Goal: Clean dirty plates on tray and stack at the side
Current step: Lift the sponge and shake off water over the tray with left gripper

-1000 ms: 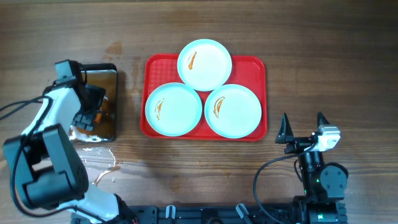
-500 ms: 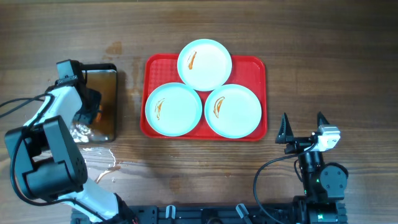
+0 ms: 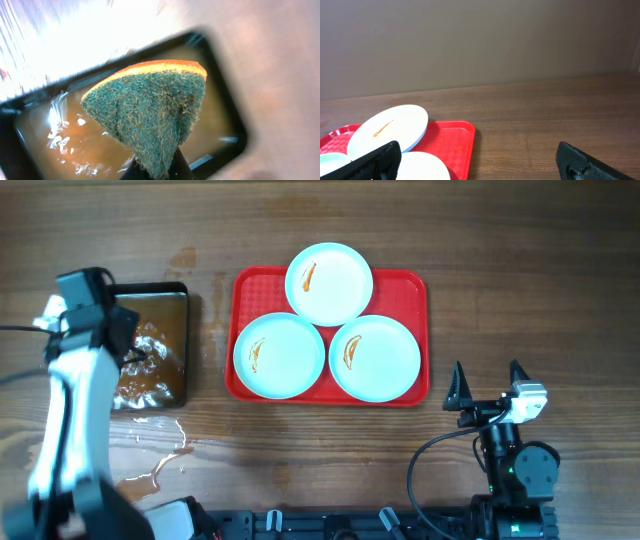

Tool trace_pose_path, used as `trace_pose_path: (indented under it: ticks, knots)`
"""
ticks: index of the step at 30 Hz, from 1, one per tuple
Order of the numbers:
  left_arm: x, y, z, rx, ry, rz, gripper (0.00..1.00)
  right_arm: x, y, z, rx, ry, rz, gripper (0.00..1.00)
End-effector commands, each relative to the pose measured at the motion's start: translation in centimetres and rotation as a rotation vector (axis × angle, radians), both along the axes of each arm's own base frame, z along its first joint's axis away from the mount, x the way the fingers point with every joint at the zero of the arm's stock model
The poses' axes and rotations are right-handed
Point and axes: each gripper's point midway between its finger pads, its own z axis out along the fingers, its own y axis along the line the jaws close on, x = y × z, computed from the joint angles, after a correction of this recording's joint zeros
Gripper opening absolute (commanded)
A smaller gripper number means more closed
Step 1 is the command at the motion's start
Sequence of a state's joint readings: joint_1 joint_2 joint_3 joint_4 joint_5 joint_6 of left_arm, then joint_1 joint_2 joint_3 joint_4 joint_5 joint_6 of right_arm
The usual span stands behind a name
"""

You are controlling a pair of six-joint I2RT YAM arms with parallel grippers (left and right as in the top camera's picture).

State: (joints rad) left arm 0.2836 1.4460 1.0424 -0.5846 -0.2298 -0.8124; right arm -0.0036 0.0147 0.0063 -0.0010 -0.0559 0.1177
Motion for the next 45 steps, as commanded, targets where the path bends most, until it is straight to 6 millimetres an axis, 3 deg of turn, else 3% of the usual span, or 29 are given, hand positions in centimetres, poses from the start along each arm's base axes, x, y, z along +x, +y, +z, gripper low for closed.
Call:
trace_pose_path:
  ticks: [1, 3, 6, 9, 11, 13, 16, 19, 22, 25, 31, 38, 45]
  knots:
    - [-0.5, 0.5, 5.7, 0.077, -0.150, 0.002, 0.04, 0.0, 0.0, 0.2, -0.011, -0.009, 0.003, 1.00]
    - [-0.4, 0.5, 6.4, 0.085, -0.175, 0.003, 0.04, 0.0, 0.0, 0.2, -0.011, -0.009, 0.003, 1.00]
    - [0.3, 0.7, 4.8, 0.073, -0.148, 0.004, 0.04, 0.0, 0.0, 0.2, -0.012, -0.009, 0.003, 1.00]
    - [2.5, 0.0, 1.1, 0.004, -0.132, -0.045, 0.04, 0.0, 0.0, 0.2, -0.011, -0.009, 0.003, 1.00]
    - [4.5, -1.9, -2.4, -0.122, -0.128, -0.134, 0.04, 0.0, 0.0, 0.2, -0.011, -0.009, 0.003, 1.00]
    - [5.6, -3.6, -3.8, -0.241, -0.147, -0.204, 0.04, 0.0, 0.0, 0.2, -0.011, -0.009, 0.003, 1.00]
    - [6.3, -4.2, -2.4, -0.317, -0.227, -0.256, 0.04, 0.0, 0.0, 0.2, -0.012, -0.009, 0.003, 1.00]
    - [6.6, -4.9, 1.6, -0.405, -0.372, -0.343, 0.04, 0.0, 0.0, 0.2, -0.011, -0.009, 0.003, 1.00]
    - [5.6, -4.8, 5.8, -0.460, -0.493, -0.400, 0.04, 0.0, 0.0, 0.2, -0.011, -0.009, 0.003, 1.00]
    - [4.7, -4.7, 7.6, -0.496, -0.545, -0.421, 0.04, 0.0, 0.0, 0.2, -0.011, -0.009, 0.003, 1.00]
    - [2.2, -3.7, 5.8, -0.743, -0.472, -0.131, 0.04, 0.0, 0.0, 0.2, -0.011, -0.009, 0.003, 1.00]
    - [2.0, -5.4, 6.6, -1.007, -0.471, 0.012, 0.04, 0.0, 0.0, 0.2, -0.011, -0.009, 0.003, 1.00]
    - [1.8, -4.4, 6.5, -1.174, -0.470, 0.267, 0.04, 0.0, 0.0, 0.2, -0.012, -0.009, 0.003, 1.00]
